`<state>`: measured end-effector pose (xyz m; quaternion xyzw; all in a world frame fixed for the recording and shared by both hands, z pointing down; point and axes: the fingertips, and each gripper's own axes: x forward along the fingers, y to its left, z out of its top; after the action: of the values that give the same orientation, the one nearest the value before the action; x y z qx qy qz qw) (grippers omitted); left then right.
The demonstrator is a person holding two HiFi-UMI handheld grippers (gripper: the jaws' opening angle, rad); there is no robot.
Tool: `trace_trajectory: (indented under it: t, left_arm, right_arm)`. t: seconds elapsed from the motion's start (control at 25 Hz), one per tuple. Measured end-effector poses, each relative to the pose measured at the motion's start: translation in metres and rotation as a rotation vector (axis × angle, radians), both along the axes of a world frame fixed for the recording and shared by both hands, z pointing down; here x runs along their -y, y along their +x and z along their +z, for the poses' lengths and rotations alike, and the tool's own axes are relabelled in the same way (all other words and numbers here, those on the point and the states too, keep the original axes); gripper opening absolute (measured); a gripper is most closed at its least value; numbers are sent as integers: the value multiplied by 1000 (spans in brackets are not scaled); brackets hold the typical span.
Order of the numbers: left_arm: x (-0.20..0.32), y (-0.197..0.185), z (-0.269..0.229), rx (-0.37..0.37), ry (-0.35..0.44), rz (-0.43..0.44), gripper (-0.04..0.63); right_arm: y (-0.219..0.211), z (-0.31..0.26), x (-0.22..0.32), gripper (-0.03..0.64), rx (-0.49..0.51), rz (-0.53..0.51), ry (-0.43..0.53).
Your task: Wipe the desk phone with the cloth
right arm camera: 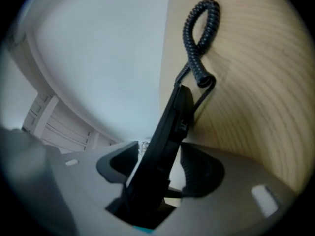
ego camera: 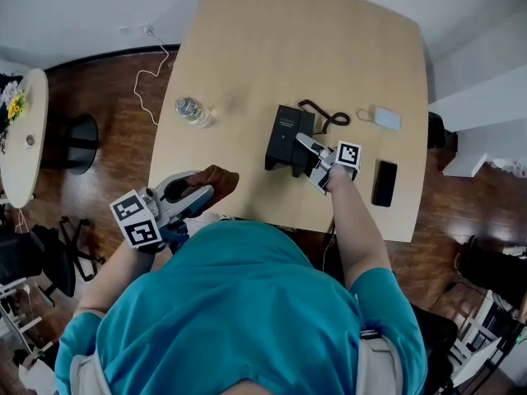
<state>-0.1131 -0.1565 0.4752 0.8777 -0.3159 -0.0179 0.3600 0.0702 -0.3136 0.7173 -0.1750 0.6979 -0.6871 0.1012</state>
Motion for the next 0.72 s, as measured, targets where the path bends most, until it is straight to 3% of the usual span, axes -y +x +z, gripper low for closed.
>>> trace_trajectory:
  t: [0.04,0.28,0.44,0.56,0.72]
  left_arm:
    - [0,-2,0,1,-2,-4,132]
    - [3,-5,4,-4,-16,-30,132]
    - [9,2,3,-5,-3,-33,132]
    - [31,10,-5,39,56,-15,132]
    - [80,42,-22,194,229,79,132]
  right_arm:
    - [1,1,0,243,18,5,-9]
    - [2,1,-2,217,67,3,-32]
    - [-1,-27,-12,198,73,-40,70]
    - [-11,-67,-25,198,84,-95,136]
    - [-28,-122,-52,198,98,-177,188]
